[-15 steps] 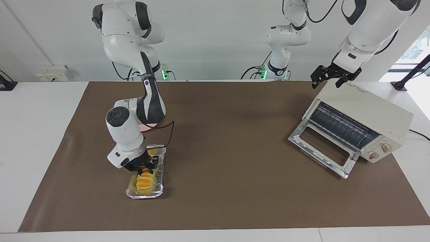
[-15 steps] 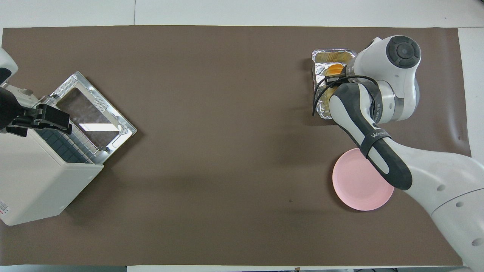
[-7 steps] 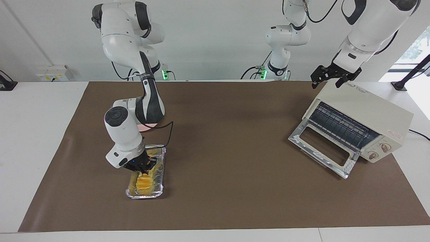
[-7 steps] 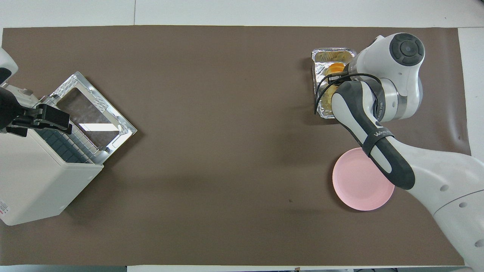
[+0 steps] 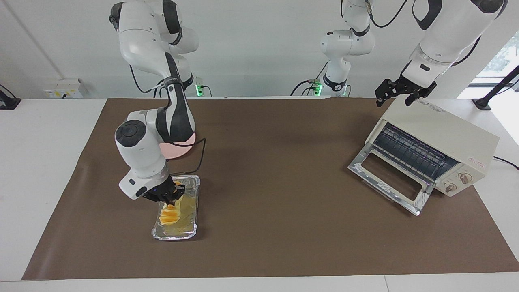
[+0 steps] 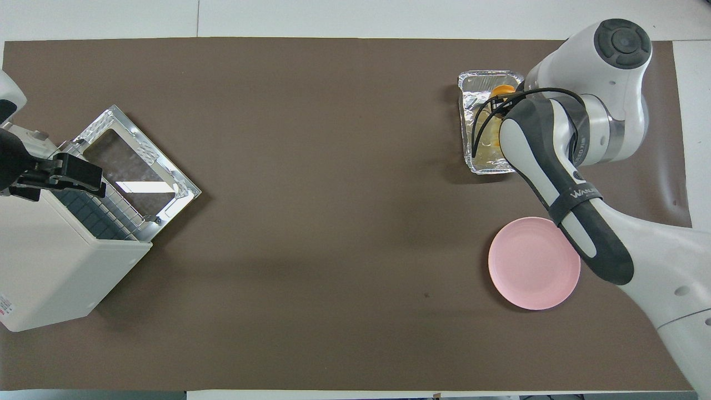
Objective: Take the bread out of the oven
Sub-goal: 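Carry the bread slices with the right gripper onto the pink plate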
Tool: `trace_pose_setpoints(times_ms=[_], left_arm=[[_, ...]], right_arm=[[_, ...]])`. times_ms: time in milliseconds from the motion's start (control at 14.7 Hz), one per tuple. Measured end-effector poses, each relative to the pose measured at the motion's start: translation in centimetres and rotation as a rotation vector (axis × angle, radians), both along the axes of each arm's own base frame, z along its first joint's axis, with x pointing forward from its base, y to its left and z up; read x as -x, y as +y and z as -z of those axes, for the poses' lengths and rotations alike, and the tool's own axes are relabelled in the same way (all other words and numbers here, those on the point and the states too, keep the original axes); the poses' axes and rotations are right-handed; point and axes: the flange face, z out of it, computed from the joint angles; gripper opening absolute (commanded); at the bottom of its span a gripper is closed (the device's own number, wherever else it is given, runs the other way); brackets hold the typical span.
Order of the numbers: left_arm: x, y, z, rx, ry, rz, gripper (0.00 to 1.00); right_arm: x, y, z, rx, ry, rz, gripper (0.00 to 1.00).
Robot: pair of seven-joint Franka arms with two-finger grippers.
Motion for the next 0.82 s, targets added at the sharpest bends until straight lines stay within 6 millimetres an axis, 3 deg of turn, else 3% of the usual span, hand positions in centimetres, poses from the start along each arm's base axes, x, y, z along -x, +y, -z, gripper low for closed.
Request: trace_pose_setpoints(times_ms=[204,340,612,816], left_arm=[[0.0,0.0,0.0,0.000,0.000,0.000,1.00],[0.0,0.0,0.0,0.000,0.000,0.000,1.00],[0.0,0.0,0.0,0.000,0.000,0.000,1.00],[0.0,0.0,0.0,0.000,0.000,0.000,1.00]], right_arm=[[2.0,-0.9,-4.4,0.003,0.025,0.011,0.00],[4.7,-2.0,-6.3,0.004,0.038,0.023,0.00],[11.9,-5.0,-7.8,0.000,0.075,0.029,0.00],[16.8,-5.6,-7.5,-0.005,0.064,0.027,0.00]])
